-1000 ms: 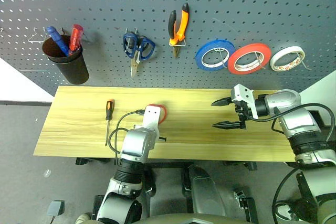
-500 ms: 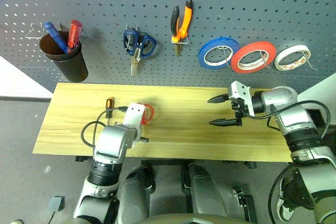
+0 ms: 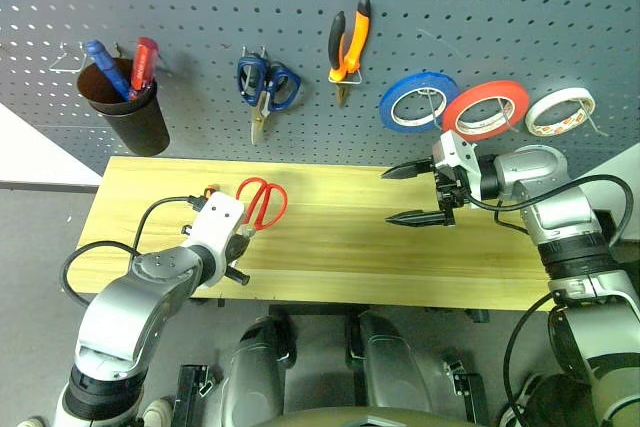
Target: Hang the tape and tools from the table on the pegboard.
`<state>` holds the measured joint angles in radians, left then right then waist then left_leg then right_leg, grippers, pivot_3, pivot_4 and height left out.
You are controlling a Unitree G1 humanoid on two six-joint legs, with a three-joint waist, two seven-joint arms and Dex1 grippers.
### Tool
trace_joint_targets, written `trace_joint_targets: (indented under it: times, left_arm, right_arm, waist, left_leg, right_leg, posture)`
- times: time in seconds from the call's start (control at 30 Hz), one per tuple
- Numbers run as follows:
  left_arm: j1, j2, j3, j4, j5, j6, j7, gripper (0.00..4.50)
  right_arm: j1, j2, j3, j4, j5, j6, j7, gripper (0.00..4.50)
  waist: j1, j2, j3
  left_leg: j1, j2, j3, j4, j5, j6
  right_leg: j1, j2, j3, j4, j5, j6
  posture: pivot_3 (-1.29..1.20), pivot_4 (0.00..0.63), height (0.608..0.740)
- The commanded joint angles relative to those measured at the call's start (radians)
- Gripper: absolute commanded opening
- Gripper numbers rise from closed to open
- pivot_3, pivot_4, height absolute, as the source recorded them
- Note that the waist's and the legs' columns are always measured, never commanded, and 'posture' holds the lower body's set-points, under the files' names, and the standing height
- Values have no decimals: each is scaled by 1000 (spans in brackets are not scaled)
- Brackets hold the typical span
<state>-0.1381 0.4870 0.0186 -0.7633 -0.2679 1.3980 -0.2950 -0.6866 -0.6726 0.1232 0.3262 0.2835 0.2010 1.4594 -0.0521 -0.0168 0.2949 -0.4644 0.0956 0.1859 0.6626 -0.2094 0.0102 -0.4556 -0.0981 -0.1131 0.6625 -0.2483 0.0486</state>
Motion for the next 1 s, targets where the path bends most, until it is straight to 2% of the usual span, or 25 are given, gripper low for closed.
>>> trace_joint_targets:
  times: [0.03,0.17,0.33,0.6,0.83,1.0]
  left_arm:
    - [77,-23,75,-89,9,-125,12,254]
    - [164,-46,122,-114,-1,-309,-10,254]
    - [201,-42,150,-120,5,-483,-32,254]
    - [140,-36,113,-4,55,-808,-67,254]
    - [57,-38,48,123,94,-913,-79,254]
    - [-24,-88,-14,204,129,-939,-40,254]
  right_arm:
    - [-18,12,-47,-61,50,27,-23,4500]
    - [-21,24,-53,-91,73,49,-39,4500]
    - [-50,31,-67,-124,115,90,-51,4500]
    - [-88,47,-83,-143,148,123,-86,4500]
    - [-94,41,-85,-157,151,137,-97,4500]
    - [-84,36,-87,-185,158,161,-112,4500]
  waist:
    - [8,-1,-9]
    - [15,-5,-32]
    - [35,-5,-67]
    - [42,-4,-112]
    - [40,-3,-128]
    - [40,-3,-128]
  left_leg:
    - [0,0,0,0,0,0]
    - [-2,0,0,1,0,0]
    - [-3,0,0,1,-1,-2]
    - [-3,0,1,1,-2,-2]
    - [-2,0,2,1,0,1]
    - [-1,0,2,1,0,1]
  right_leg:
    - [0,0,0,0,0,0]
    - [-2,1,0,0,0,0]
    - [-2,1,0,0,1,0]
    - [-2,2,-1,-1,1,0]
    - [-1,3,0,-1,1,0]
    - [0,3,0,0,1,0]
  posture:
    - [28,136,730]
    - [50,108,730]
    - [67,73,730]
    - [64,54,730]
    - [39,63,730]
    - [12,75,730]
